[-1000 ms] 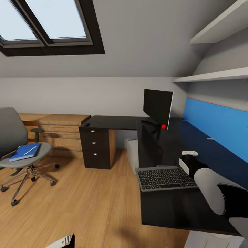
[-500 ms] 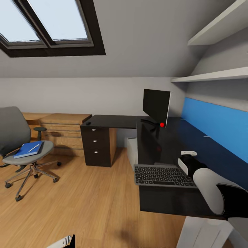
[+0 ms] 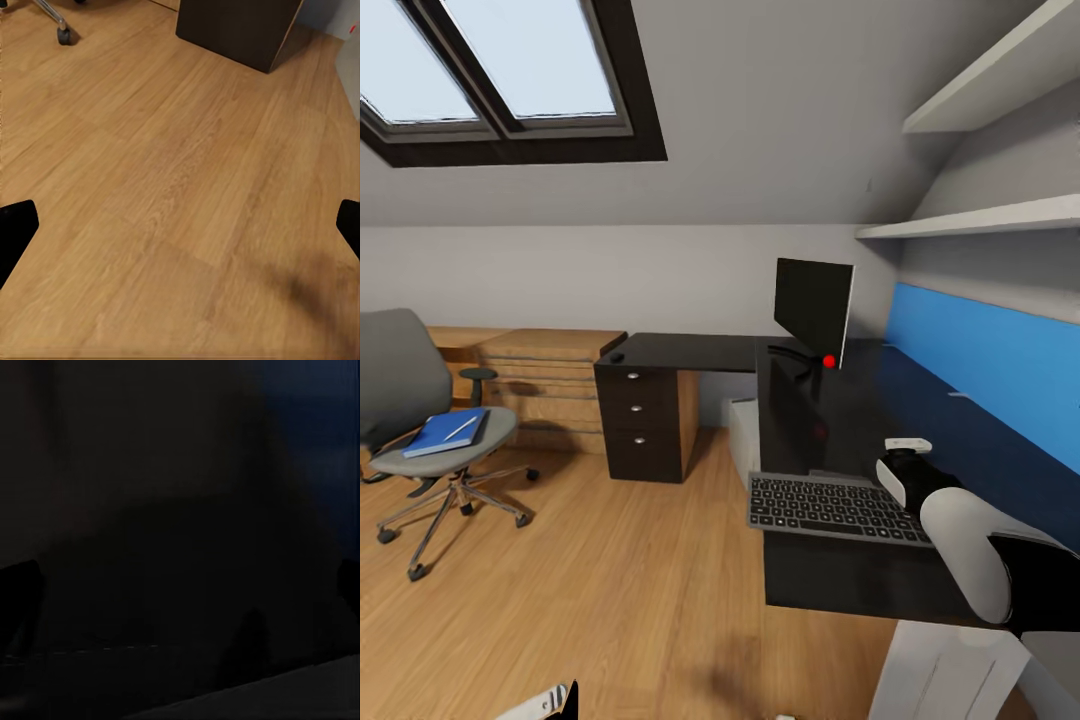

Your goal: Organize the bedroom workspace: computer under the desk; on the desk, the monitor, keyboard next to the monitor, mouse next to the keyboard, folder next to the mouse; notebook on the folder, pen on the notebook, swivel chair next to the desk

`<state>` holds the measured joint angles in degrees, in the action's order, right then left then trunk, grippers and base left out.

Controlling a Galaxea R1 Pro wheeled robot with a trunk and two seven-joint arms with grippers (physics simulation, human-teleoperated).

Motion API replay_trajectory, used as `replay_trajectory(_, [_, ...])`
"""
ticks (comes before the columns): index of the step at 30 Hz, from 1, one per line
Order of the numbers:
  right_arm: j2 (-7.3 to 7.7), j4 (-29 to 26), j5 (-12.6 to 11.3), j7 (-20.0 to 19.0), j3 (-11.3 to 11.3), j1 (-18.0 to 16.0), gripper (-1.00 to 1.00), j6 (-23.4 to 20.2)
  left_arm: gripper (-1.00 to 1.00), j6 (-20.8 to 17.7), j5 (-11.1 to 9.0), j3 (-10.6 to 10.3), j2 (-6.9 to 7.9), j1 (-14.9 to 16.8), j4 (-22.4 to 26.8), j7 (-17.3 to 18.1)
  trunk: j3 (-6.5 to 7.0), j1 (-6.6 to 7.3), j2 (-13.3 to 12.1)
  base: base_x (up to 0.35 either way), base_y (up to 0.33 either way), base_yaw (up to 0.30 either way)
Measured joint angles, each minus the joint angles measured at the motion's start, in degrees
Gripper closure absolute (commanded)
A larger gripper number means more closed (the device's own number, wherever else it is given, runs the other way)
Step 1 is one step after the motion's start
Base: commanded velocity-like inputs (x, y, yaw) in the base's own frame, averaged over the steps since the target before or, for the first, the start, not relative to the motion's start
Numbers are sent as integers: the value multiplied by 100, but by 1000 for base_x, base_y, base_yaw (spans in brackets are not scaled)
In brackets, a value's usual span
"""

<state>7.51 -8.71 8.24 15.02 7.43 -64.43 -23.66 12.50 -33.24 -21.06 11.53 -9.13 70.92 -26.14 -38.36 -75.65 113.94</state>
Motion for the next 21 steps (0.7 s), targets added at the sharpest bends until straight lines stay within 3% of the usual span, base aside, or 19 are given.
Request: replay_trajectory(21, [-17,-3,-2,1,0,1,-100,4,-100,-2,0,-9,0,-2,-4,0,0,1,0,-142,0,0])
